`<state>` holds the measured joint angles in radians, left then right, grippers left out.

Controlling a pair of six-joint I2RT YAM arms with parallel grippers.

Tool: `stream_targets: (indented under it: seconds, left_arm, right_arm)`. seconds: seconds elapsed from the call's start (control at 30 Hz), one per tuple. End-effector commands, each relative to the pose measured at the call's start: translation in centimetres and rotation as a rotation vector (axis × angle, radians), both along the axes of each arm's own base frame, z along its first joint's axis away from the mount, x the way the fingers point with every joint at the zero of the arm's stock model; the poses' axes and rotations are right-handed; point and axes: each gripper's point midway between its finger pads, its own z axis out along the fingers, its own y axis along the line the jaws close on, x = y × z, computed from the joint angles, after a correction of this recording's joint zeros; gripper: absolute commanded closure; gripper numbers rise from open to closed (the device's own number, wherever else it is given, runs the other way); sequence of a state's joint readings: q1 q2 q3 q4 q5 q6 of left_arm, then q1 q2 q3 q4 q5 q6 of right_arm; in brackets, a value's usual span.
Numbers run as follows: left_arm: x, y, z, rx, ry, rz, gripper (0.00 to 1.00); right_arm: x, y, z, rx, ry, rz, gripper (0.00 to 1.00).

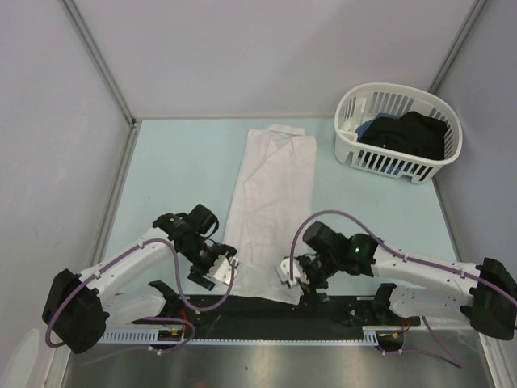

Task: Fold and stack the long sleeve shirts
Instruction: Fold the shirt

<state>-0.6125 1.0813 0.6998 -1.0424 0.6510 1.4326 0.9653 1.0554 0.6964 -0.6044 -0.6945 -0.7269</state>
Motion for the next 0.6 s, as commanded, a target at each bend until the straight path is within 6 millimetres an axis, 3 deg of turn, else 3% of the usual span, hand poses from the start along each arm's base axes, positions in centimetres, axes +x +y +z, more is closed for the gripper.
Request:
stream_targets:
  seconds: [0.0, 0.1, 0.33, 0.47, 0.57]
  left_arm:
    - [-1.9, 1.8, -1.4, 0.05, -0.044, -0.175, 0.21]
    - [-2.2, 2.1, -2.5, 0.062, -0.081, -0.193, 0.21]
    - [-1.6, 1.3, -4.6, 0.059, -0.182, -0.195, 0.23]
    - [-1.6, 0.8, -5.2, 0.061, -0.171, -0.188, 0.24]
    - [-1.4, 0.0, -5.0, 0.039, -0.174, -0.187, 0.24]
  right_arm:
    - [-1.6, 1.3, -2.2, 0.006, -0.189, 0.157, 0.19]
    - [-1.9, 2.9, -3.0, 0.007, -0.222, 0.166, 0.23]
    - [-1.7, 2.6, -5.9, -0.059, -0.29, 0.164, 0.41]
    - [-1.5, 2.2, -7.1, -0.098, -0.321, 0.174, 0.41]
    - [-1.4, 1.9, -6.9, -0.119, -0.333, 0.192, 0.32]
